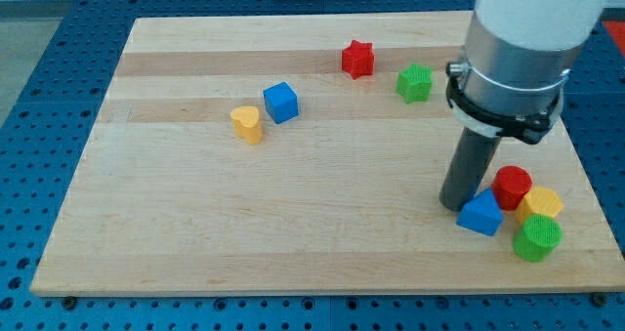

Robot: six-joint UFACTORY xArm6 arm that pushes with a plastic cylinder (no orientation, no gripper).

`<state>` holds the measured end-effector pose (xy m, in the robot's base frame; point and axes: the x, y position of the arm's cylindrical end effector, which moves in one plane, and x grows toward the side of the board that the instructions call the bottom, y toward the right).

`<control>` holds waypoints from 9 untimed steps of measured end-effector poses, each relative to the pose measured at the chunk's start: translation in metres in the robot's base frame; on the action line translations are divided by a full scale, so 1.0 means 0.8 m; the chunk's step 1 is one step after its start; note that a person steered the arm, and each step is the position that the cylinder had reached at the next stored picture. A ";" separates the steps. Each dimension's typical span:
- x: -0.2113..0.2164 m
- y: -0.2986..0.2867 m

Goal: Move the yellow heart above the blue triangle

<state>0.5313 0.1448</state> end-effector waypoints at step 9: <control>-0.076 -0.331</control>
<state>0.4704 -0.1202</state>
